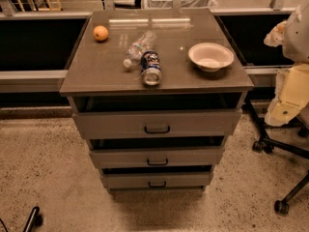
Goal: Open bottom drawer
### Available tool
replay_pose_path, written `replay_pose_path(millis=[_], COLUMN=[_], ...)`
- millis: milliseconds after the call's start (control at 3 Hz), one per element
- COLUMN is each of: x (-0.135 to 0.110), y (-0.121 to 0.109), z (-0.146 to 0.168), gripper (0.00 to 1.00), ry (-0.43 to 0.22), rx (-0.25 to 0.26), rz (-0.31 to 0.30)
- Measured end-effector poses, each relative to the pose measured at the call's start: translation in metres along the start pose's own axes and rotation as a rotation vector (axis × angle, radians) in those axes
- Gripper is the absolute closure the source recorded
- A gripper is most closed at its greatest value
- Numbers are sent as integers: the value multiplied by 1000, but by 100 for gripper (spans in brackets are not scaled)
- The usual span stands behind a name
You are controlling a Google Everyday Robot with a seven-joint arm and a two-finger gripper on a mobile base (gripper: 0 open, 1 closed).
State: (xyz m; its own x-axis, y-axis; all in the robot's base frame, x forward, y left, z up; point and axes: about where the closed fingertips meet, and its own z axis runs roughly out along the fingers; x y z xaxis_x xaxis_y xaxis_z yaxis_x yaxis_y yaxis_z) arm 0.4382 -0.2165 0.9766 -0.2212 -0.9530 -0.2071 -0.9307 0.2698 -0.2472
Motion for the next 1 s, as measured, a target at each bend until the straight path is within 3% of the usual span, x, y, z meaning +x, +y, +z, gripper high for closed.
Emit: replay_pose_path(millis=[667,1000], x=[-1,5], y=[-1,11], z=[4,66], gripper=[0,0], ry=[-24,-132], rx=[-24,-145], rz=[-4,16])
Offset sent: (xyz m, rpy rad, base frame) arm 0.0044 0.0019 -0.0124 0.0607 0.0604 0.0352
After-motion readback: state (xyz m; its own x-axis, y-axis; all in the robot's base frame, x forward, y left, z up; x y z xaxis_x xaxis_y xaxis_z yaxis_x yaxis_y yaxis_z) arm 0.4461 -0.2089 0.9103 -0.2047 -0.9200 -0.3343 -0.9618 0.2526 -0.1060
